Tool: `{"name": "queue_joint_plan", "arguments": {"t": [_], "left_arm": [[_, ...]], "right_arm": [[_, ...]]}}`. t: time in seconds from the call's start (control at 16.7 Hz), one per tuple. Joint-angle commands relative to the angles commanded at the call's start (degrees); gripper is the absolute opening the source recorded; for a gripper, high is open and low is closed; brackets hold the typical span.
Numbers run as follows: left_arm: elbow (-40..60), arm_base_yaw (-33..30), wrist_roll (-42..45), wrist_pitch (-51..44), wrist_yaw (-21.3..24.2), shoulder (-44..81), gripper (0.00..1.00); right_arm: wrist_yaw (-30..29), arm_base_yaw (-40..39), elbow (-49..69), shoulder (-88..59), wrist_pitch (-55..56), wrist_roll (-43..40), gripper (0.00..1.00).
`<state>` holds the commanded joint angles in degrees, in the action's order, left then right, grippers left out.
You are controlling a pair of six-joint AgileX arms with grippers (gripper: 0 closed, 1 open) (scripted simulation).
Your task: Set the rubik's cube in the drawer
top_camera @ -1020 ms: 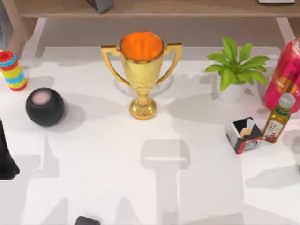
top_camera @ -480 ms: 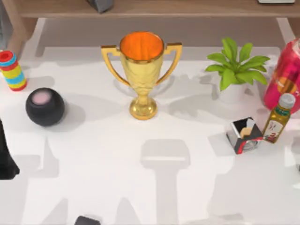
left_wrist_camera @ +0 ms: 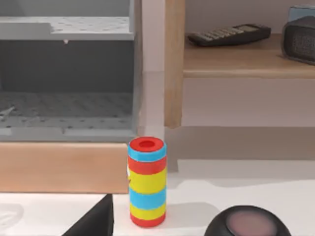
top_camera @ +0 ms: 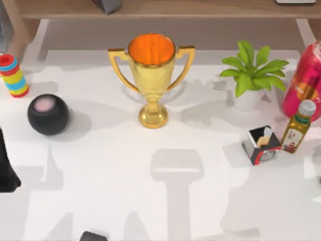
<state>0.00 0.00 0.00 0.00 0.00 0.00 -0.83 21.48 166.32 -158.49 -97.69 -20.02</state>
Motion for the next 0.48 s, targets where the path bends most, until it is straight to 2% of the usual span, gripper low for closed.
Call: {"name": "queue_joint_plan", "arguments": {"t": [0.42,0.48], "left_arm": [[0.0,0.0,0.0,0.0,0.0,0.0,1.0],[0.0,0.0,0.0,0.0,0.0,0.0,1.0]], "right_arm": [[0.0,0.0,0.0,0.0,0.0,0.0,0.98],[0.0,0.0,0.0,0.0,0.0,0.0,1.0]]}}
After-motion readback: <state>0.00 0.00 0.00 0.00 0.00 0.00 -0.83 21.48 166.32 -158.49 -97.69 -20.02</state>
